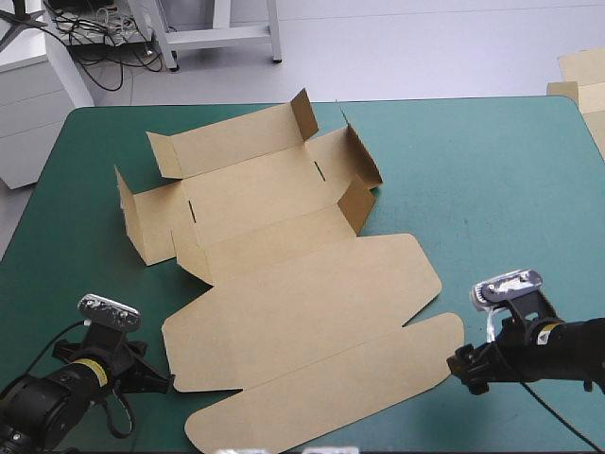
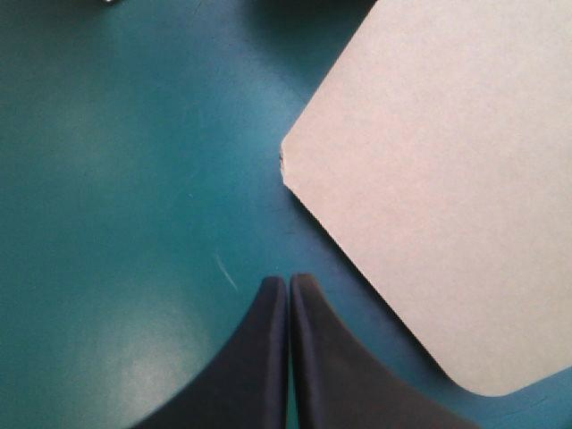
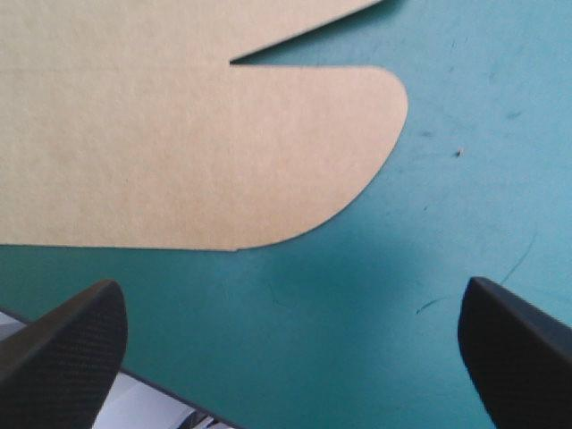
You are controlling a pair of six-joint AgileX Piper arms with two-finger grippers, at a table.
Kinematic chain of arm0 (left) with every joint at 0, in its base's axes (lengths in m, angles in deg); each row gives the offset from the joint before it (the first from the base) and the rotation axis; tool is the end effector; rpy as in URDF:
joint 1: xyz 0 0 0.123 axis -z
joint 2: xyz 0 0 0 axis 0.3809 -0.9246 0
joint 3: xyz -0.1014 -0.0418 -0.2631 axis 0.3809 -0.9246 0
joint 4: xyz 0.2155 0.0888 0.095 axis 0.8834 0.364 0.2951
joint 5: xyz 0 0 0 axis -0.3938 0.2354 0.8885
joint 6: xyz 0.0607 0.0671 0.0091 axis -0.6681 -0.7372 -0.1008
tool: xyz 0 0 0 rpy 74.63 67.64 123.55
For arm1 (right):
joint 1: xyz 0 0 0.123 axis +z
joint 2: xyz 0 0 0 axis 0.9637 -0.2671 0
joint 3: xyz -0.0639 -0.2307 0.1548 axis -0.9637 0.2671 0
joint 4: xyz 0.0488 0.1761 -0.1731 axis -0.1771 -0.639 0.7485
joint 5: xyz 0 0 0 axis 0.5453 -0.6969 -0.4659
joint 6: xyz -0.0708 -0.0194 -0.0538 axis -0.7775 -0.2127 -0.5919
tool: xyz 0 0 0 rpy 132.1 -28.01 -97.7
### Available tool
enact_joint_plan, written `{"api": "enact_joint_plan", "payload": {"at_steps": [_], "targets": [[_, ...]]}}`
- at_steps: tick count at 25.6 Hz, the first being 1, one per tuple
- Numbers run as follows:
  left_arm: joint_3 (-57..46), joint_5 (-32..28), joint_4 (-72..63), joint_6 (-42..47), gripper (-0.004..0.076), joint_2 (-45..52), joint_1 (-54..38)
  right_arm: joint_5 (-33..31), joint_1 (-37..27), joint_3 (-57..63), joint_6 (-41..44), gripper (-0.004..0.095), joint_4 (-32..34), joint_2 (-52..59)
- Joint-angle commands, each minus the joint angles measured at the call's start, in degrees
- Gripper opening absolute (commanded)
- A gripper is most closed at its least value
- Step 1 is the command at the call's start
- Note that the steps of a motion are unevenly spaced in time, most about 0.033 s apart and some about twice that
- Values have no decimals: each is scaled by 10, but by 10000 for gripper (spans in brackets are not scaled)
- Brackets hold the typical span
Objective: Fold the box
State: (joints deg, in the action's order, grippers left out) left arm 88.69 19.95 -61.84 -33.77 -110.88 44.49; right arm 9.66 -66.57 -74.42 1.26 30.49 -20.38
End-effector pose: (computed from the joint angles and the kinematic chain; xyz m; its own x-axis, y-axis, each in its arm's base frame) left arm 0.0960 -0.0307 0.2476 -0.7494 0.2409 -0.6168 0.2832 0.9586 0.0302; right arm 0.1110 0.0367 0.3178 -0.8182 -0.3351 -0.4671 -0.4279 0.8976 0.1056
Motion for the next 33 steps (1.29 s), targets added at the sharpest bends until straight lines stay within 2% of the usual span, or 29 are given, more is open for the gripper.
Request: {"api": "enact_joint_plan", "payload": {"at_steps": [1, 9, 13, 17, 24, 30, 33], "targets": [[14, -28, 4, 5, -10, -2, 3, -12, 0, -82, 0, 927, -7, -25], [14, -28, 4, 5, -10, -2, 3, -12, 0, -220, -32, 926, -23, -197], [14, -28, 7, 5, -10, -2, 3, -12, 0, -319, -63, 927, -91, -325], [14, -28, 10, 5, -10, -2, 3, -12, 0, -386, -95, 926, -144, -397], [14, -28, 10, 5, -10, -2, 3, -12, 0, -509, -102, 927, -210, -504], [14, -28, 10, 5, -10, -2, 3, -12, 37, -607, -102, 927, -194, -582], [14, -28, 10, 5, -10, -2, 3, -12, 62, -656, -68, 927, -149, -625]]}}
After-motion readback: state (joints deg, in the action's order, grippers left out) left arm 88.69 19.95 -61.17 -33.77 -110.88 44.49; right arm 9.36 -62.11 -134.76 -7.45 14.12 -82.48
